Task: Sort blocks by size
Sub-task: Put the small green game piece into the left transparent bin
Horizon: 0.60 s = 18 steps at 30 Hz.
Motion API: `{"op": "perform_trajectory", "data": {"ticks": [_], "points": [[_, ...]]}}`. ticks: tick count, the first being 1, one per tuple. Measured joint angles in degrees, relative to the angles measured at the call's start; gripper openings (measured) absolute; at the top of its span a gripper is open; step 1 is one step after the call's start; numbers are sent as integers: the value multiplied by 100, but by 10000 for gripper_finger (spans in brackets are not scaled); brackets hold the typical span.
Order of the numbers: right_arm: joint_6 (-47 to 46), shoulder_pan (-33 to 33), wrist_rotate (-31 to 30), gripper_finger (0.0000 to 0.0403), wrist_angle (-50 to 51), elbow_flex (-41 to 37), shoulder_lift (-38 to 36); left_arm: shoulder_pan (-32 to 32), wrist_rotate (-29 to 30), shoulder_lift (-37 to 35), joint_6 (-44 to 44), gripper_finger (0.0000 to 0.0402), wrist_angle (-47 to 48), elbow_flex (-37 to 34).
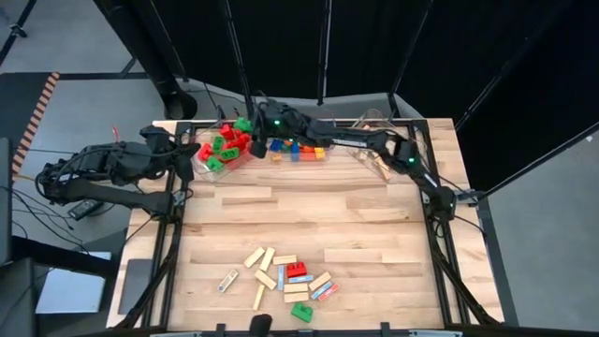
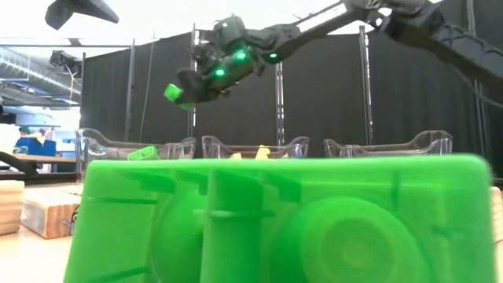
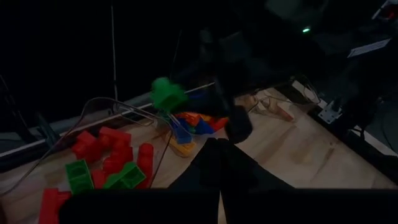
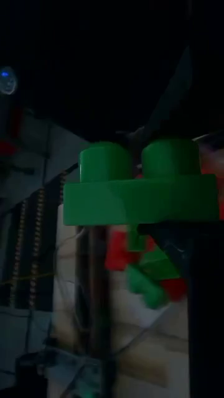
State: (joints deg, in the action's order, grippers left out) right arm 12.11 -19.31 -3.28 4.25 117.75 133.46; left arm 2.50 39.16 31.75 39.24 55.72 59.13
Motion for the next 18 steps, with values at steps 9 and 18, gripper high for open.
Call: {"op": "perform_trajectory", "data": {"ticks": [9,18], "points": [[-985,-94,-174,174,471,1390,1113,0,20,1,0,2,-2,0],[-720,11,-320,388,1100,1435,1008,0,12,3,-142,7,20,0]]}}
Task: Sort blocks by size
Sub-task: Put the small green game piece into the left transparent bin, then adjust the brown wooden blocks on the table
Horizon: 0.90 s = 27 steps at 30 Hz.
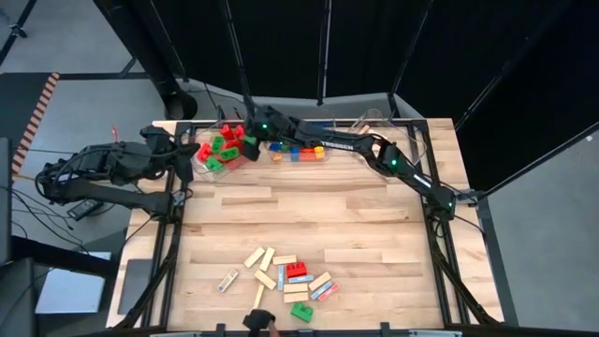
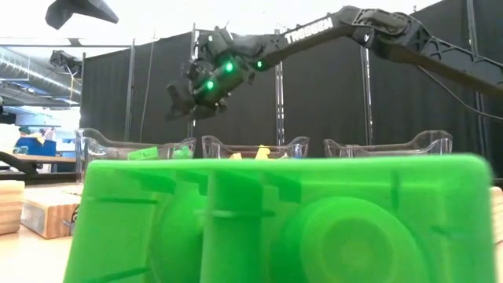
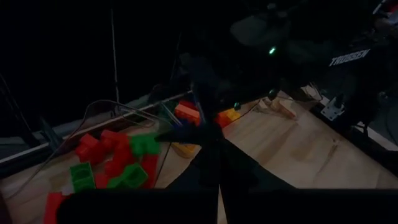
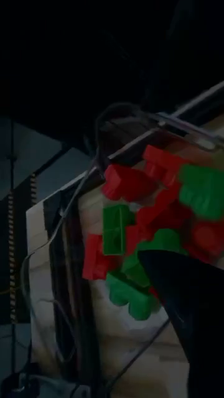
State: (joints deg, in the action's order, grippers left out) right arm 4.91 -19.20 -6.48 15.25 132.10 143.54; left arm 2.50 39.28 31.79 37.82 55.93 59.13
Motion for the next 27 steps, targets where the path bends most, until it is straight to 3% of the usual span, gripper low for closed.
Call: {"op": "perform_trajectory", "data": {"ticks": [3,6,11,15,21,27], "points": [[335,107,-58,377,403,284,-165,-4,-480,48,31,7,216,0],[884,243,-111,343,812,206,-818,1,-1280,398,279,3,625,-79],[2117,498,-311,258,1547,209,-2659,120,-2666,1548,730,2,864,-504],[2103,585,-449,197,1912,245,-3908,591,-3967,2518,1219,1,779,-749],[913,597,-1096,143,2620,187,-4942,1697,-4244,3440,3043,1,768,-1097],[827,680,-1226,114,3408,225,-5608,3004,-4449,4093,5483,0,-251,-1191]]}}
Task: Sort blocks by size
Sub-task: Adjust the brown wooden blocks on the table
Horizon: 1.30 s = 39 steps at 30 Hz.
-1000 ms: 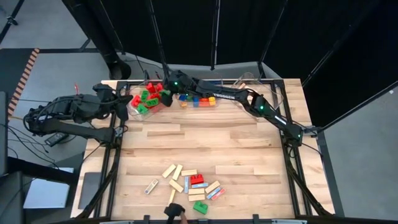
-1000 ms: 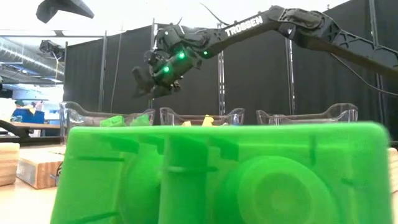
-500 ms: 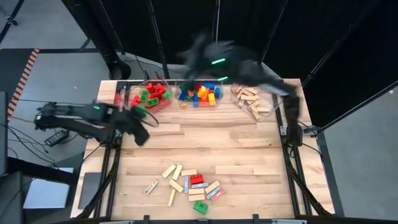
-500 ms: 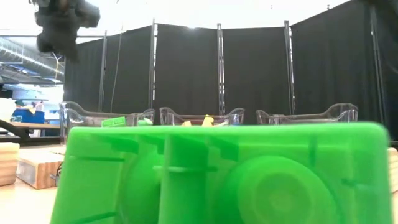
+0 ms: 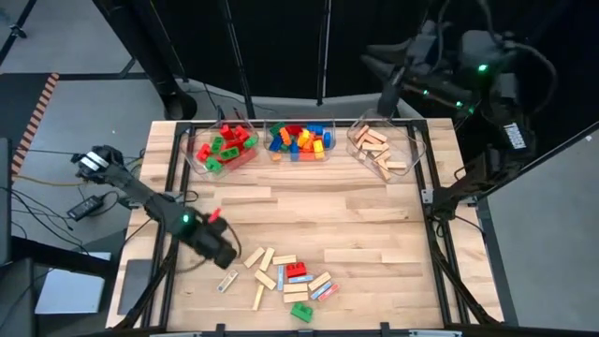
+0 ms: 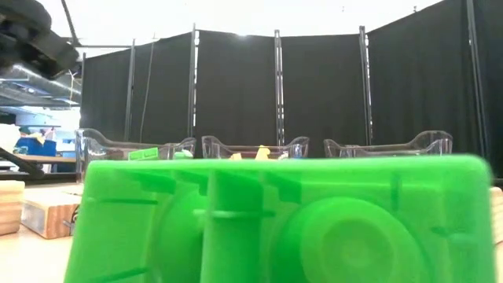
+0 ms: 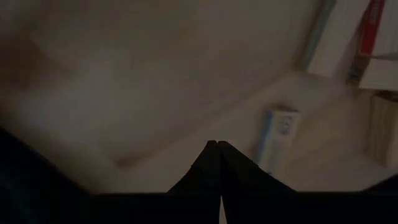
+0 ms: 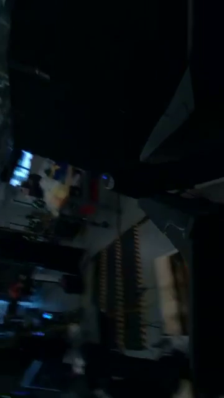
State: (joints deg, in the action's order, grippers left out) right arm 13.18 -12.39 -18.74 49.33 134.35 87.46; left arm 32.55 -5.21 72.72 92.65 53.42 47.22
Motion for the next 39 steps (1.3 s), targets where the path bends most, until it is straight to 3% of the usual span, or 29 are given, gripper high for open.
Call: {"op": "perform_trajectory", "data": {"ticks": [4,7,11,19,26,39], "points": [[63,71,58,103,457,-40,-73,537,89,538,1449,0,-734,2],[67,71,57,97,690,-26,-193,780,19,1009,2054,0,-1178,2],[67,69,211,92,1143,-10,-258,885,-519,1598,2397,0,-1655,16],[71,71,679,85,1545,-14,-281,691,-550,2279,2757,0,-2959,68],[155,71,701,82,1751,-31,-269,-205,97,2570,1792,0,-3316,436],[-56,71,934,82,2160,-21,-283,-1991,-49,3626,-1151,0,-3766,1366]]}}
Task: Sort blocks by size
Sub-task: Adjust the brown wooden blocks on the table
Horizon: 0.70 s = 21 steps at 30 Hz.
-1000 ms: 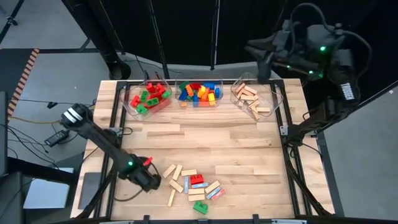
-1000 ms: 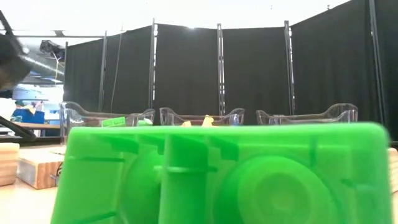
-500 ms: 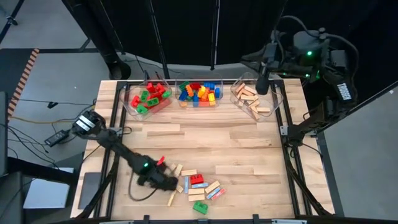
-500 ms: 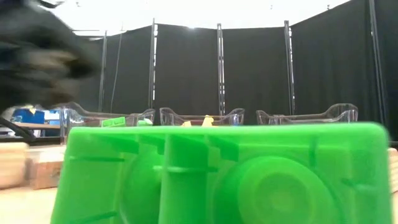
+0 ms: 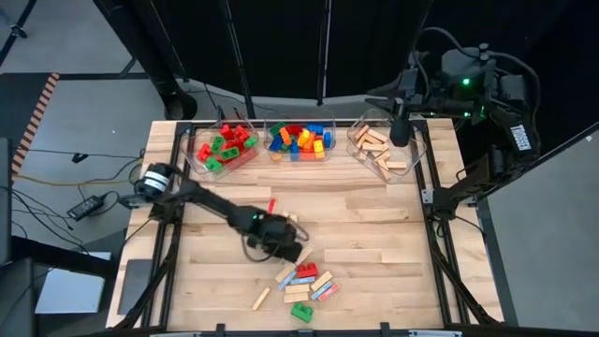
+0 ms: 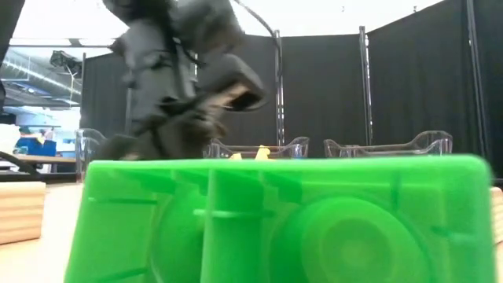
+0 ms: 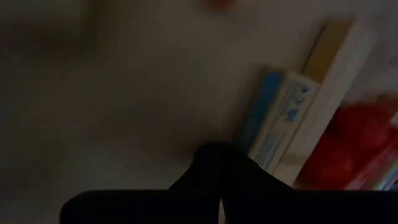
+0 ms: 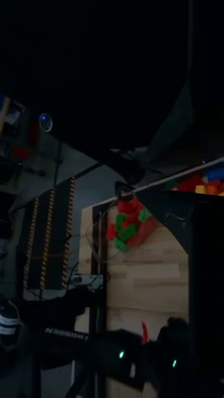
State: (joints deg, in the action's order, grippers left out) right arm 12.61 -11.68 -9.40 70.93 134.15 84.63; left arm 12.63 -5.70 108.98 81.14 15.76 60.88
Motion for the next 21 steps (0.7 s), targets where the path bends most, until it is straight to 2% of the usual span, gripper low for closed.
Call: {"op": "perform_trajectory", "data": {"ticks": [4,6,8,10,15,18,21], "points": [[-67,0,27,82,34,-2,12,-406,8,241,-817,0,33,499],[-69,0,28,82,36,-2,10,-579,416,285,-1295,0,48,780],[-97,0,26,82,36,-2,10,-749,624,197,-1713,0,545,1141],[-153,-2,37,82,45,-2,10,-816,655,-6,-2091,0,1638,1617],[-198,0,58,82,77,-1,10,-322,613,-403,-2611,0,4449,2527],[-198,0,65,82,166,-2,10,210,423,-590,-2374,0,5147,2520],[-191,0,70,82,263,-1,10,811,121,-728,-1819,0,5204,2234]]}}
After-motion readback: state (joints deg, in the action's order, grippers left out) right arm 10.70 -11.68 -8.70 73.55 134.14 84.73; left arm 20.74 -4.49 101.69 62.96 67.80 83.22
